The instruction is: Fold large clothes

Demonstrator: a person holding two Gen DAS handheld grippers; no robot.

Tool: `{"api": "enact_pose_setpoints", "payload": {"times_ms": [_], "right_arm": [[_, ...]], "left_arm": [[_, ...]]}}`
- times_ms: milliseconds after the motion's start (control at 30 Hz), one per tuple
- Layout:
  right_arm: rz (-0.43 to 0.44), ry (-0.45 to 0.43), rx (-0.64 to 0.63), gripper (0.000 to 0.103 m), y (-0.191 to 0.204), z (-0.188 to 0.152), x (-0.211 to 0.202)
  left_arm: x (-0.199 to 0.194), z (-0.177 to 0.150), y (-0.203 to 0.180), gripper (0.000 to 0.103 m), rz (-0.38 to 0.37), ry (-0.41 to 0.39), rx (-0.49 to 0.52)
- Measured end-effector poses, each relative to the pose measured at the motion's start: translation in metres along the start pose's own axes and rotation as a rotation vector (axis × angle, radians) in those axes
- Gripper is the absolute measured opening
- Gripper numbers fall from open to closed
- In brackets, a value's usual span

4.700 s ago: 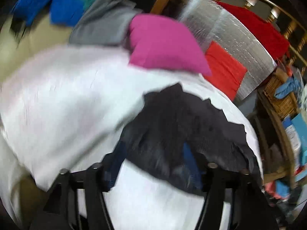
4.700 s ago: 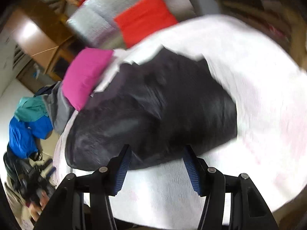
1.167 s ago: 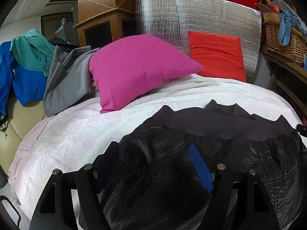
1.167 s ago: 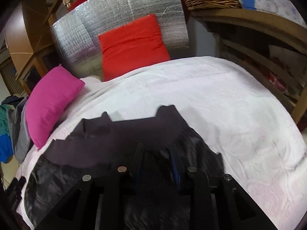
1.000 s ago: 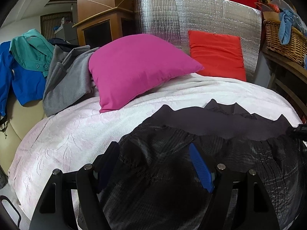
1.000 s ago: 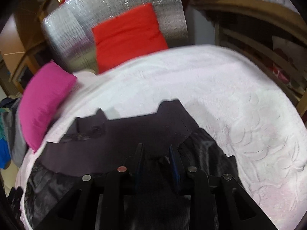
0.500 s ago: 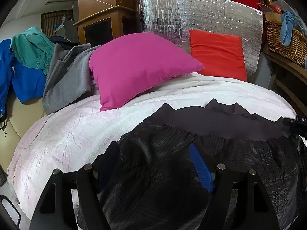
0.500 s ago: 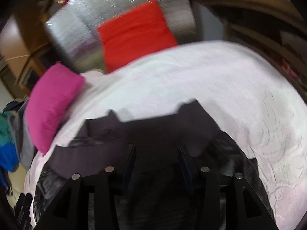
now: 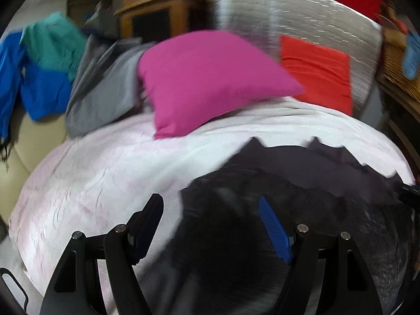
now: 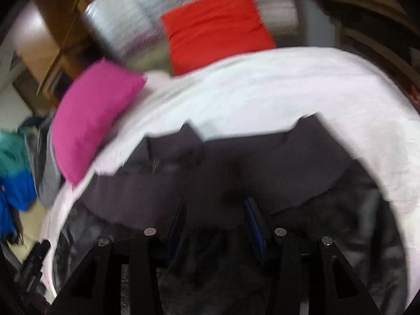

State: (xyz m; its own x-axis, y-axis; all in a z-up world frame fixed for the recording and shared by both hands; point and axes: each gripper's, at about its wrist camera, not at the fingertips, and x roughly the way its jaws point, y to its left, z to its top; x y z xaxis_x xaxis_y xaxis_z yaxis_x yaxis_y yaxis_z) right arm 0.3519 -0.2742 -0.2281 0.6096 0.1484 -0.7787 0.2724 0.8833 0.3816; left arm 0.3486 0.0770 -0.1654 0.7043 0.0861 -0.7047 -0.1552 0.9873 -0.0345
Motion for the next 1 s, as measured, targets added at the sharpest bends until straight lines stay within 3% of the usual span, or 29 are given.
{"api": "enact_pose_setpoints", "payload": {"times_ms": [100, 167, 267, 367, 567, 800, 933, 1000], "right_arm": [[-0.052, -0.061, 0.088, 0.05, -0.037, 0.011, -0.02], [-0.062, -0.07, 0.142, 0.05, -0.058, 0.013, -0.026], [-0.041, -0.027, 0.202, 0.05, -0.084, 0.013, -0.016], [-0.063, 0.025, 0.246, 0.05, -0.104, 0.006, 0.005], [-0.063, 0.001, 0.192, 0.05, -0.093, 0.005, -0.01], [0.042, 0.003, 0.053, 0.05, -0.052, -0.022, -0.051], [0.058, 0.09, 0.027, 0.05, -0.039, -0.054, -0.054], [0.055, 0.136, 0.022, 0.05, -0.041, -0.072, -0.053]], "left_arm": [[0.016, 0.003, 0.026, 0.076, 0.015, 0.059, -0.091], [0.03, 0.0, 0.036, 0.076, -0.013, 0.131, -0.128], [0.042, -0.008, 0.031, 0.076, -0.067, 0.192, -0.141], [0.058, -0.019, 0.018, 0.077, -0.05, 0.255, -0.097], [0.053, -0.021, 0.018, 0.078, -0.037, 0.249, -0.113], [0.013, -0.014, 0.015, 0.078, -0.015, 0.114, -0.05], [0.012, -0.026, 0.011, 0.078, -0.04, 0.16, -0.02], [0.018, -0.034, 0.01, 0.078, -0.01, 0.197, 0.003]]}}
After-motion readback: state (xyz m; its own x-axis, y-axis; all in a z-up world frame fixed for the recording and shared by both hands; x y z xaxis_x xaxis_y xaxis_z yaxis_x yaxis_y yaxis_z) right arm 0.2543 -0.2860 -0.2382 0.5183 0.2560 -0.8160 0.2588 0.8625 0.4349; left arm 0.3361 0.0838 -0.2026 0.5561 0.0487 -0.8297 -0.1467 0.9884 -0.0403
